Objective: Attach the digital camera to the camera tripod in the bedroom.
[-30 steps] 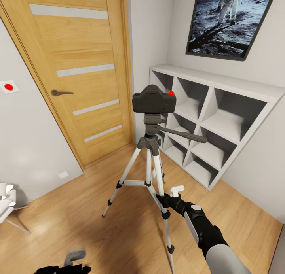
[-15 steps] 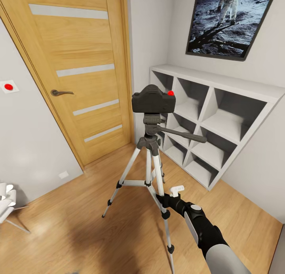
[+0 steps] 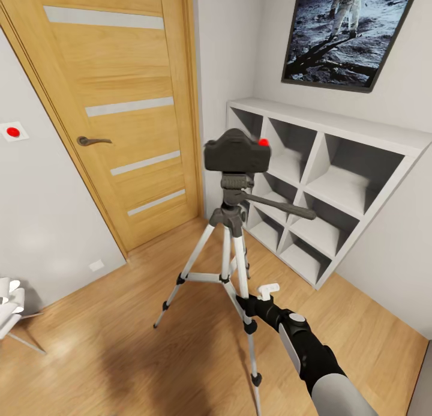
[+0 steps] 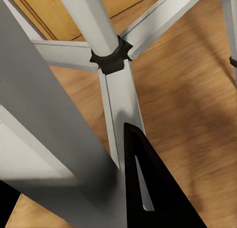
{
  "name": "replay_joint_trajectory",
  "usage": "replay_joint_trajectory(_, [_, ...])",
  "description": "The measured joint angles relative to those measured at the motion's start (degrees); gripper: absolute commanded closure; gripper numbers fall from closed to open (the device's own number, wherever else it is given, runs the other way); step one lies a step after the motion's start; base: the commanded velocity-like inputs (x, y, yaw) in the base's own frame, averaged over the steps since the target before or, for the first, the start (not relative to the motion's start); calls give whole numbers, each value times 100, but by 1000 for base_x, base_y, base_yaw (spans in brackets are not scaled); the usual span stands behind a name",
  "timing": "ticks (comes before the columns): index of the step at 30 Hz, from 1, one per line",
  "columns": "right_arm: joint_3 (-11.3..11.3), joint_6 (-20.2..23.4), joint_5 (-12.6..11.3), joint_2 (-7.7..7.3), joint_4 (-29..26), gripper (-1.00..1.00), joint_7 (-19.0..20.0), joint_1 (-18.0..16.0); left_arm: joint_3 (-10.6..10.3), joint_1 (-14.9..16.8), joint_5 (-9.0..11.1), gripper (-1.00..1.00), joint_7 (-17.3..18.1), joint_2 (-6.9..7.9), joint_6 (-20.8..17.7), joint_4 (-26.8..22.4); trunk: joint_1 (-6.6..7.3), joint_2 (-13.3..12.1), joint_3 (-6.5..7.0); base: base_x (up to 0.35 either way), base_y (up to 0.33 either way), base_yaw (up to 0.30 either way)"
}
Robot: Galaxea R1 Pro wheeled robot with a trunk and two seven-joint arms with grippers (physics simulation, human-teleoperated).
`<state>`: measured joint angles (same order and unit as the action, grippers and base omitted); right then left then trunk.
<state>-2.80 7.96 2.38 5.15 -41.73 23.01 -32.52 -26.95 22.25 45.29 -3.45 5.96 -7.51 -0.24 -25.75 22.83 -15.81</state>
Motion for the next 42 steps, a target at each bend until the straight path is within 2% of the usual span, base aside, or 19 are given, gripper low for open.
replay_joint_trajectory(4, [5,-6,-44,-8,1,100,-8,-1,1,-6,0,-100,1,2,10,0,0,0,0,0,0,0])
replay_joint_trajectory(10, [-3,-38,-301,-47,-20,100,-57,7,1,-20,-9,-100,0,1,94,0,0,1,0,0,0,0])
replay_joint_trajectory(16, [-12,-50,-414,-49,-22,100,-88,8,0,-23,-7,-100,0,1,256,0,0,0,0,0,0,0])
replay_joint_trajectory(17, [-12,-51,-424,-49,-22,-100,-91,8,0,-23,-8,-100,0,1,281,0,0,0,0,0,0,0])
replay_joint_trajectory(25, [-17,18,-194,-46,86,-100,-103,12,-1,-23,-7,-100,0,1,457,0,-1,-2,-1,0,0,0])
replay_joint_trajectory(42, [-14,78,301,-55,88,-100,-137,12,-2,-23,-9,-100,0,1,474,0,-1,-2,0,0,0,0])
